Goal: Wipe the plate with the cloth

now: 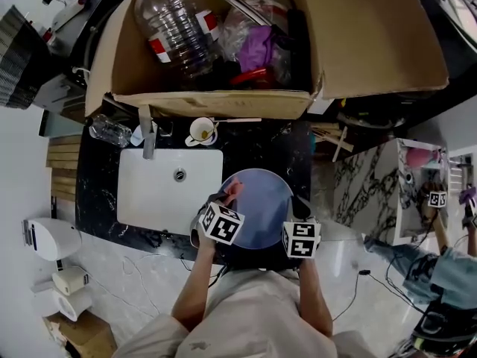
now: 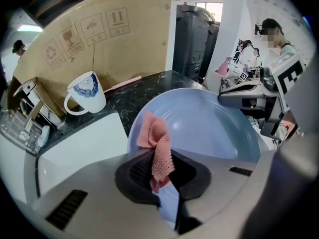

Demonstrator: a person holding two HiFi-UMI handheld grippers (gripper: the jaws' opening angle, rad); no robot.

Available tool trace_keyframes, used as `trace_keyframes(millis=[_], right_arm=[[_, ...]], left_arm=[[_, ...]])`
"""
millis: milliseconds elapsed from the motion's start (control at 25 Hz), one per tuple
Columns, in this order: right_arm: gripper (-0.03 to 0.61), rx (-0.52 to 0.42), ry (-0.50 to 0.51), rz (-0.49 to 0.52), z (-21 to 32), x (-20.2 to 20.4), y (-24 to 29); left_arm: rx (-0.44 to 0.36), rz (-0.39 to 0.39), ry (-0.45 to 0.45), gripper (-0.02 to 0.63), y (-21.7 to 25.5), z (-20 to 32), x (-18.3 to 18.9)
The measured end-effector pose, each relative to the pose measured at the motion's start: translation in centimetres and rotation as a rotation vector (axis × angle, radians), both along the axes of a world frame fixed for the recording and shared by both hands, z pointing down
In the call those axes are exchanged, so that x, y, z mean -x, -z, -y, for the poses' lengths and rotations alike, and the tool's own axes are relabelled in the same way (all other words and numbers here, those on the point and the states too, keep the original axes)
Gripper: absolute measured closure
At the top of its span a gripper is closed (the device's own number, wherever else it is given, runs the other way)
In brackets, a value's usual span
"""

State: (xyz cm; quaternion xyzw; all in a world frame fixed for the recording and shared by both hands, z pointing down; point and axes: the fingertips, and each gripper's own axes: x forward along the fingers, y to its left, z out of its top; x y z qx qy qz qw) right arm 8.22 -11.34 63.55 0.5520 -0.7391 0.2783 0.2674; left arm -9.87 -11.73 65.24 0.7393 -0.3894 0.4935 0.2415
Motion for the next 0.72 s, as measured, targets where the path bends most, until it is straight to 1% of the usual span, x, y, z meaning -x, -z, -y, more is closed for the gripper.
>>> trace_keyframes(millis=[480, 720], right_arm=[[0.551, -0.005, -0.024, 0.016, 0.0, -0.1, 0.0], [0.551, -0.005, -0.026, 0.008, 0.0, 0.0, 0.0]], left_arm=[[0.061, 0.007, -0.043, 0.58, -0.1, -2.5, 0.4], [0.087, -0.001, -0.057, 0.58, -0.2, -3.7, 0.5]])
